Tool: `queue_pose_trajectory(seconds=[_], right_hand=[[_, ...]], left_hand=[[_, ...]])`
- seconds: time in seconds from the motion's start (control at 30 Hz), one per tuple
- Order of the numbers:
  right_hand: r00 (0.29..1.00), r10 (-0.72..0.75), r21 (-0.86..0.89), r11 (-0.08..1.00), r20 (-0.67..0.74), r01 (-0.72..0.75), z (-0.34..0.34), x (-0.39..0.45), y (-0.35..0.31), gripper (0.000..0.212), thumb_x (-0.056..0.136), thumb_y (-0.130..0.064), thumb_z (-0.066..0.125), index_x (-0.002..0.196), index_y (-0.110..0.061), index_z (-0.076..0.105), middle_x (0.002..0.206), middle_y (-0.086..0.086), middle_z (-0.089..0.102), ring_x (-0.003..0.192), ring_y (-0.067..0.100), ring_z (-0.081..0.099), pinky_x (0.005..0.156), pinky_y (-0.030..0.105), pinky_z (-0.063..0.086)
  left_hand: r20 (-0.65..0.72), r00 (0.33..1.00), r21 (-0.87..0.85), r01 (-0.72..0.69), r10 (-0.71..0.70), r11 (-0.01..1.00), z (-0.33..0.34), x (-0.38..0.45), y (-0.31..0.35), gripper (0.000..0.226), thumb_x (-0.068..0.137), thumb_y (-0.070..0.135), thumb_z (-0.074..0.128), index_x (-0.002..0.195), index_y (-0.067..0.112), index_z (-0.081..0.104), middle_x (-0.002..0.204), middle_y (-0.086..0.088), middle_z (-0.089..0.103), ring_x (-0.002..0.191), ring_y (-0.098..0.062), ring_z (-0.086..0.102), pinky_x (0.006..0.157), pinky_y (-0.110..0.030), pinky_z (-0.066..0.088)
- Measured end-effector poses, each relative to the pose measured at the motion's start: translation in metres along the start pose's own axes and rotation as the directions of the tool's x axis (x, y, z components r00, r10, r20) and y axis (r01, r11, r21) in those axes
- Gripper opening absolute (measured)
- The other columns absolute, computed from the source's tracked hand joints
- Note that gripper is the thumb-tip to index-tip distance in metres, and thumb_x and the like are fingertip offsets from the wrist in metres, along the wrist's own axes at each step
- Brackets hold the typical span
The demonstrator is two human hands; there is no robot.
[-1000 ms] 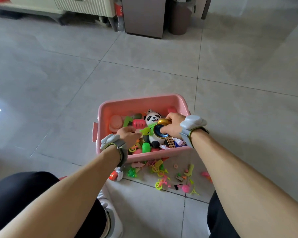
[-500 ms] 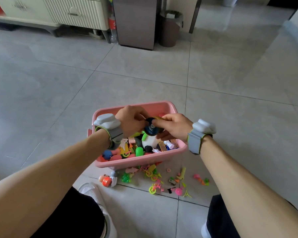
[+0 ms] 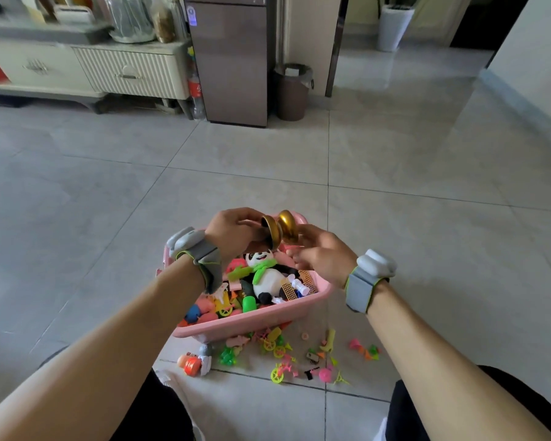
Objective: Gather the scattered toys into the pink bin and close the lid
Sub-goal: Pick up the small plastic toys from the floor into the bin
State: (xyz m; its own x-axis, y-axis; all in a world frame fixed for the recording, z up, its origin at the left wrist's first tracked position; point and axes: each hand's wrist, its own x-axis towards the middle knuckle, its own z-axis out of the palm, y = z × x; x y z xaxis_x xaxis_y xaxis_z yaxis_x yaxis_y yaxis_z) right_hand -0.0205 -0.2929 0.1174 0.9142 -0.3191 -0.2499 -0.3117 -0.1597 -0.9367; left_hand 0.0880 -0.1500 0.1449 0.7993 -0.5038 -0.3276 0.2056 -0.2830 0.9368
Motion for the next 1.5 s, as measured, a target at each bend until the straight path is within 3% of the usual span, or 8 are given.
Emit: queue_pose_trajectory(seconds=[0.2, 0.33, 0.53, 0.73, 0.97, 1.1, 1.23, 1.5], right_hand=[[1.0, -0.012, -0.128, 0.992, 0.015, 0.013, 0.008, -0.001, 0.007, 0.035, 0.08, -0.025, 0.07, 0.112, -0.033, 0.06, 0.11, -0.01, 0.07, 0.11, 0.018, 0.062, 0.102, 0.043, 0.046], [1.0, -0.025, -0.192, 0.981, -0.015, 0.021, 0.008, 0.0, 0.011, 0.024, 0.078, -0.029, 0.071, 0.097, -0.036, 0.058, 0.085, -0.009, 0.065, 0.094, 0.02, 0.064, 0.095, 0.044, 0.05], [0.998, -0.053, -0.147, 0.988, -0.045, 0.046, 0.003, -0.003, 0.013, 0.01, 0.091, -0.022, 0.063, 0.094, -0.015, 0.068, 0.081, -0.006, 0.068, 0.077, 0.007, 0.062, 0.07, 0.016, 0.045], [0.999, -0.027, -0.069, 0.997, -0.031, 0.024, -0.005, -0.003, 0.01, 0.012, 0.093, -0.018, 0.061, 0.083, -0.021, 0.067, 0.068, -0.002, 0.065, 0.073, 0.021, 0.06, 0.082, 0.037, 0.054], [0.999, -0.033, -0.044, 0.999, -0.012, 0.033, -0.011, -0.004, 0.005, 0.014, 0.092, -0.024, 0.062, 0.082, -0.031, 0.07, 0.088, 0.005, 0.072, 0.09, 0.03, 0.069, 0.09, 0.047, 0.055], [0.996, -0.077, -0.075, 0.994, -0.038, 0.074, -0.013, -0.006, 0.004, 0.007, 0.087, -0.028, 0.068, 0.084, -0.022, 0.072, 0.081, 0.0, 0.072, 0.083, 0.019, 0.069, 0.086, 0.043, 0.057], [0.967, -0.137, -0.135, 0.985, -0.213, 0.109, -0.018, -0.01, 0.004, 0.01, 0.087, -0.021, 0.067, 0.077, -0.022, 0.071, 0.067, -0.011, 0.068, 0.059, -0.002, 0.063, 0.064, 0.014, 0.05], [0.903, -0.283, -0.368, 0.917, -0.323, 0.156, -0.02, -0.009, 0.004, 0.005, 0.08, -0.02, 0.07, 0.077, -0.022, 0.073, 0.079, -0.006, 0.067, 0.067, 0.001, 0.059, 0.059, 0.003, 0.041]], left_hand=[[0.032, 0.998, -0.062, 0.058, -0.056, 0.996, 0.014, -0.005, 0.005, 0.011, 0.085, -0.004, 0.065, 0.09, 0.004, 0.069, 0.083, -0.018, 0.071, 0.072, -0.026, 0.07, 0.069, -0.029, 0.061], [0.08, 0.991, -0.086, 0.112, -0.105, 0.99, 0.016, -0.003, 0.004, 0.011, 0.086, -0.003, 0.065, 0.091, 0.005, 0.07, 0.085, -0.016, 0.072, 0.077, -0.026, 0.072, 0.069, -0.031, 0.059], [0.098, 0.988, -0.148, 0.134, -0.121, 0.98, 0.017, -0.003, 0.009, 0.013, 0.087, -0.007, 0.061, 0.094, 0.002, 0.068, 0.079, -0.014, 0.072, 0.069, -0.021, 0.071, 0.058, -0.025, 0.058], [0.055, 0.99, -0.214, 0.14, -0.131, 0.967, 0.012, 0.005, 0.007, 0.014, 0.087, -0.009, 0.059, 0.091, 0.002, 0.067, 0.076, -0.014, 0.072, 0.069, -0.023, 0.071, 0.058, -0.026, 0.058], [0.024, 0.99, -0.221, 0.142, -0.14, 0.965, 0.012, 0.01, 0.004, 0.015, 0.087, -0.008, 0.059, 0.09, 0.004, 0.067, 0.079, -0.015, 0.072, 0.071, -0.024, 0.071, 0.059, -0.026, 0.059], [-0.084, 0.995, 0.003, 0.053, -0.053, 0.999, 0.016, 0.013, 0.002, 0.012, 0.086, -0.004, 0.066, 0.094, 0.004, 0.069, 0.081, -0.018, 0.07, 0.066, -0.026, 0.069, 0.062, -0.029, 0.061], [-0.051, 0.986, 0.419, -0.124, 0.159, 0.899, 0.019, 0.019, -0.007, 0.023, 0.082, 0.003, 0.068, 0.084, 0.026, 0.073, 0.076, -0.007, 0.074, 0.067, -0.026, 0.073, 0.068, -0.044, 0.062], [0.135, 0.926, 0.68, -0.346, 0.353, 0.646, 0.037, 0.01, -0.003, 0.023, 0.084, 0.005, 0.064, 0.09, 0.024, 0.076, 0.084, 0.005, 0.071, 0.069, -0.009, 0.062, 0.06, -0.013, 0.047]])
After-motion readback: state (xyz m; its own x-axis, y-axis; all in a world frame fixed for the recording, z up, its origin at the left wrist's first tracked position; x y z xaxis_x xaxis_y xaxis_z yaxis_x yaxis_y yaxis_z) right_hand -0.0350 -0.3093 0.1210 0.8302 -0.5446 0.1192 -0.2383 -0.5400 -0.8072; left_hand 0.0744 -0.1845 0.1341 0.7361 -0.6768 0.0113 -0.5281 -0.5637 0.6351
